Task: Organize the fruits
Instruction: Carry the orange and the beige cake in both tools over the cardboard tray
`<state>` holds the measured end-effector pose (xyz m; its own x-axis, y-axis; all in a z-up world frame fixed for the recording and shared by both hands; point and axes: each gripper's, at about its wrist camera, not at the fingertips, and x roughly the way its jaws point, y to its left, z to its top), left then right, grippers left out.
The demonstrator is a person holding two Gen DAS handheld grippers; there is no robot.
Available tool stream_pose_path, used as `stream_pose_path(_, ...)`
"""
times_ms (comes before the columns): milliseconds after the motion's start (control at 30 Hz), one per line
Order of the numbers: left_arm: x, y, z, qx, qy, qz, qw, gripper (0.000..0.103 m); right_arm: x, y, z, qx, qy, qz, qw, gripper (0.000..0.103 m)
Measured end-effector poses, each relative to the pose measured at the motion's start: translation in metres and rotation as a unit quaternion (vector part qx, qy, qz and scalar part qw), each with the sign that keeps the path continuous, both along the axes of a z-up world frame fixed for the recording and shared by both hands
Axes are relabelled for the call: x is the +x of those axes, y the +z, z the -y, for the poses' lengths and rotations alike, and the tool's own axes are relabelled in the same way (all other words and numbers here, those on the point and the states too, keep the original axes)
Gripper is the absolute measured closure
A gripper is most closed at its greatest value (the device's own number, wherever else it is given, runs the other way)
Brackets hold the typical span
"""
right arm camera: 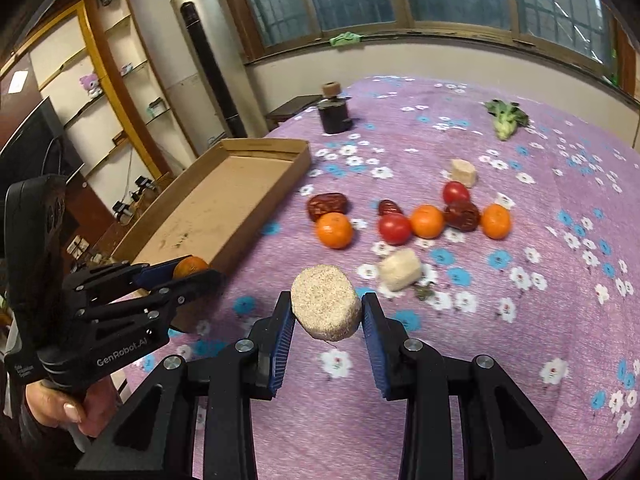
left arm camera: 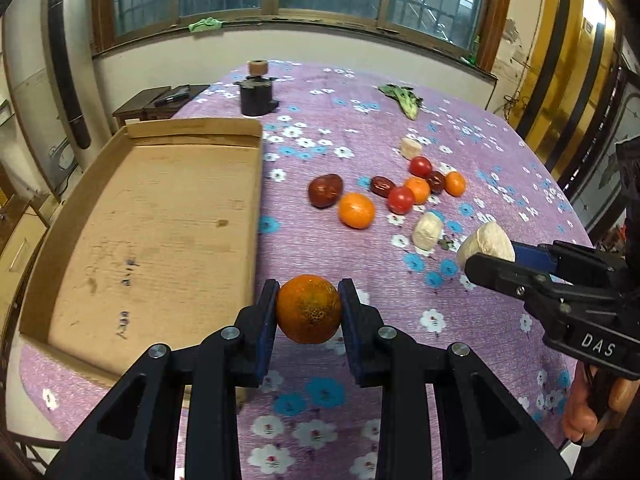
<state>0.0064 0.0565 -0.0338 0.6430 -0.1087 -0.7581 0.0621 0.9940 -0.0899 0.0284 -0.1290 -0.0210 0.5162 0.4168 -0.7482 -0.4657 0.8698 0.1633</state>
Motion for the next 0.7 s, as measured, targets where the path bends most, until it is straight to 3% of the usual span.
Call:
stream_pose_path(367, -0.004, 0.003, -0.047, -0.006, 0.041, 0.005, 0.9991, 0.076, -0.004, 0.0, -0.051, -0.001, 0.051, -0.004, 0.999, 0.069)
stream_pose_path(700, 0.004, 0.0, -0.105, -0.003, 0.091, -0.002, 0.9958, 0.076, -0.004, -0.004, -0.123, -0.004, 0.125, -0.006, 0.992, 0.069)
